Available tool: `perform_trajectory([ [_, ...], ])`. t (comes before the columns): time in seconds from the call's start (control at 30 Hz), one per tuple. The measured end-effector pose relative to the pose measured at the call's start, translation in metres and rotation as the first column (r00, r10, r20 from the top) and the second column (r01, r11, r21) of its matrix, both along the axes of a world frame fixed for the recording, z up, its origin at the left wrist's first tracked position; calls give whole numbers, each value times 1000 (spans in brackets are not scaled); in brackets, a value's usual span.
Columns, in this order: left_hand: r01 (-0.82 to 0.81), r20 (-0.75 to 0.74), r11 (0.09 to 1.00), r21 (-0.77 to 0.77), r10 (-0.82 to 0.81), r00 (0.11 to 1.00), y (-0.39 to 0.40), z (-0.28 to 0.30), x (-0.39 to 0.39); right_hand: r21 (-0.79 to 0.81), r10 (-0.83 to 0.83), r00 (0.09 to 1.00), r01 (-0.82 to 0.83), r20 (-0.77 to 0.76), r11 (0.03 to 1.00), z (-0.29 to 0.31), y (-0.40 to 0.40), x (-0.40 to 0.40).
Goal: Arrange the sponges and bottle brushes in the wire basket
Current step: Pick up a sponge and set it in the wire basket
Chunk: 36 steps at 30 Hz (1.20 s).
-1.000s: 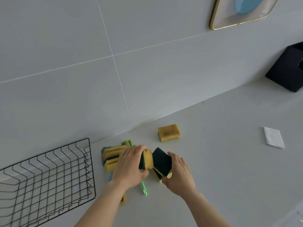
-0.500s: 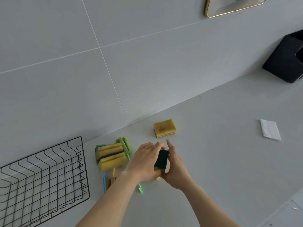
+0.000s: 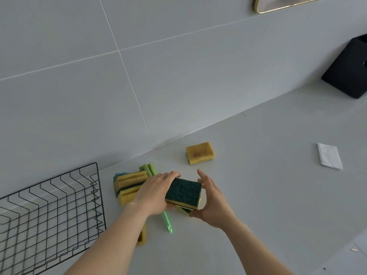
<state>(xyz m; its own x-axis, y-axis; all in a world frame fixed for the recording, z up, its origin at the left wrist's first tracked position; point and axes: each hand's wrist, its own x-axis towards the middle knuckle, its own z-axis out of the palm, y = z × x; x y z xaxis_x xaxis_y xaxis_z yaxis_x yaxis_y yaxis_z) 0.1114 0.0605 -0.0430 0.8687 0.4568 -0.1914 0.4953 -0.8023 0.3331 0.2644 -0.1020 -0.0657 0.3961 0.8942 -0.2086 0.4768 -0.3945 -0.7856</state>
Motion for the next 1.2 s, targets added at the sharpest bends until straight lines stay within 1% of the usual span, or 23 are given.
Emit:
perform_trajectory([
  [0.13, -2, 39, 999, 35, 1, 999, -3, -3, 0, -32, 48, 997, -45, 68, 998, 4, 4, 4],
  [0.4, -28, 96, 997, 76, 20, 995, 2, 22, -13, 29, 55, 989, -60, 134, 998, 33, 14, 4],
  [0.5, -55, 119, 993, 106, 42, 992, 7, 36, -26, 54, 91, 980, -102, 177, 993, 50, 25, -3],
  [0.67, -99, 152, 983, 158, 75, 986, 21, 62, -61, 73, 183, 935, -214, 304, 974, 80, 46, -30],
  [0.8, -154, 180, 971, 181, 121, 976, 32, 84, -106, 80, 229, 909, -272, 347, 959, 102, 68, -67],
  [0.93, -224, 204, 958, 177, 187, 961, 43, 98, -167, 75, 292, 871, -348, 395, 935, 120, 95, -117],
  [1.03, -278, 209, 943, 181, 239, 948, 53, 103, -218, 53, 350, 833, -410, 429, 910, 127, 118, -162],
  [1.2, -366, 218, 915, 167, 328, 919, 72, 103, -303, 21, 412, 796, -469, 443, 883, 128, 157, -239],
])
